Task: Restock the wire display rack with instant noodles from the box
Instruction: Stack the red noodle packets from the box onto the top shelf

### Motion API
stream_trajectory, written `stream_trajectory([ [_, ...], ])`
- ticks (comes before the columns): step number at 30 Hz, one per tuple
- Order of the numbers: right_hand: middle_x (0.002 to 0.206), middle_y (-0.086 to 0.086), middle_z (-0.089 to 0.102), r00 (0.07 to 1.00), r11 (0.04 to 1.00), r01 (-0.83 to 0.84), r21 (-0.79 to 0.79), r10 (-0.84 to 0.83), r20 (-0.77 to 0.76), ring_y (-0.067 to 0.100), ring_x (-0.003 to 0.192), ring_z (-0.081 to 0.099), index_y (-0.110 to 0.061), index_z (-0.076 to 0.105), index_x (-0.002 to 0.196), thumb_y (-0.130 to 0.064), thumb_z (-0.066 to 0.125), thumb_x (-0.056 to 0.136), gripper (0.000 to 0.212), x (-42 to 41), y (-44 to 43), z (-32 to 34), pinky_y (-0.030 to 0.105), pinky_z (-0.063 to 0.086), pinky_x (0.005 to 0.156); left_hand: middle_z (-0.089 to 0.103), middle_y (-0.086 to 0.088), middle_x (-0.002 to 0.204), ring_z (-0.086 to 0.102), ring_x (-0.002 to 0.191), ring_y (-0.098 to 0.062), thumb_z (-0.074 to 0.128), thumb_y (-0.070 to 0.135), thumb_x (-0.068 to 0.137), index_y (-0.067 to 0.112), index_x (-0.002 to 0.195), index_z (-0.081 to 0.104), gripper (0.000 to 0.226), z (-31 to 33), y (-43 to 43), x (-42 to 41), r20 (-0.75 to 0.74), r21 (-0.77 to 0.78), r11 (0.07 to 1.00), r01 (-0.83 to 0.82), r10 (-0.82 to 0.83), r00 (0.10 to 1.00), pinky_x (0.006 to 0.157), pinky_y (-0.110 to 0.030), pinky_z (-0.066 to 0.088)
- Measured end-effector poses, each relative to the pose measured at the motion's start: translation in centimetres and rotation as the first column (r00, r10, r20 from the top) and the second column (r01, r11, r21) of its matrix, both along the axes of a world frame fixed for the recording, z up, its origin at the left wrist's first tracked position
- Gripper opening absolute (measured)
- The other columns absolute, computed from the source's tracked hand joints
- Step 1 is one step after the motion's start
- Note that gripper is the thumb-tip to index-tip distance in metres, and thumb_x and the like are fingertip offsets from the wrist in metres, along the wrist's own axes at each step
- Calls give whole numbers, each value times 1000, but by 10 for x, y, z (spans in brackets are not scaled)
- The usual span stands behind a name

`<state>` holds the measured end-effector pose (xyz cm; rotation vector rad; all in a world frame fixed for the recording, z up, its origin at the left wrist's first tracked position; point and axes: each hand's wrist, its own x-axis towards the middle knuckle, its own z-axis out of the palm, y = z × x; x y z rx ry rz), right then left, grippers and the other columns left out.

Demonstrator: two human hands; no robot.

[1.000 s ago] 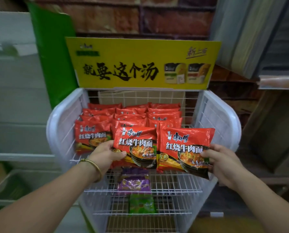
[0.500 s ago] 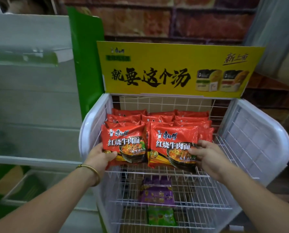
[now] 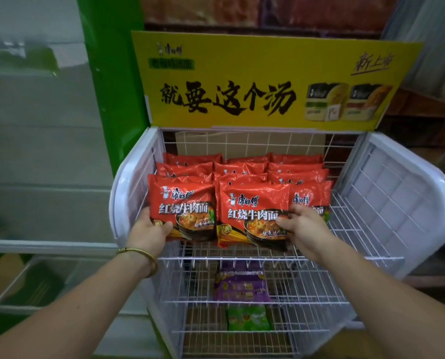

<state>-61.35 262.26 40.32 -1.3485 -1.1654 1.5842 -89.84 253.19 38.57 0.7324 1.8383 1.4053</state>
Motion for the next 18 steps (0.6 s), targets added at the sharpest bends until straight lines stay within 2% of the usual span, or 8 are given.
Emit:
stream_trajectory([
  [3,109,14,72,1000,1000,-9,0,9,25,31,101,69,-4,60,116,13,58,88,32,-2,2,-8,47,55,90,66,-1,104,63,98,-22,62,4,92,26,117,53,35,-4,1,2,-30,-10,1000,-24,24,999,87,-40,52],
  [6,109,11,73,999,1000,-23,-12,24,45,30,104,69,-8,60,117,11,62,87,35,-3,3,-15,51,52,97,65,-2,104,62,100,-25,64,6,91,21,120,53,34,-9,1,5,-111,-36,997,-65,61,992,91,-42,50],
  [9,112,7,72,996,999,-42,7,41,82,26,108,67,-11,59,118,10,63,87,38,-4,5,-21,49,48,104,66,-3,103,62,100,-27,66,9,90,22,121,54,36,-15,2,9,-156,-48,992,-116,108,982,94,-46,49],
  [14,115,1,70,988,997,-59,43,52,146,21,111,64,-18,60,117,8,64,88,39,-4,5,-29,47,44,109,65,-2,102,60,96,-26,66,14,91,22,124,53,36,-17,6,13,-241,-47,984,-173,157,958,92,-40,48],
  [18,117,-2,69,984,996,-63,62,52,168,19,113,63,-19,59,123,4,63,90,40,-6,8,-32,47,42,110,63,-1,101,56,92,-24,66,17,91,20,127,51,39,-17,6,15,-319,-44,981,-187,164,933,90,-36,45],
])
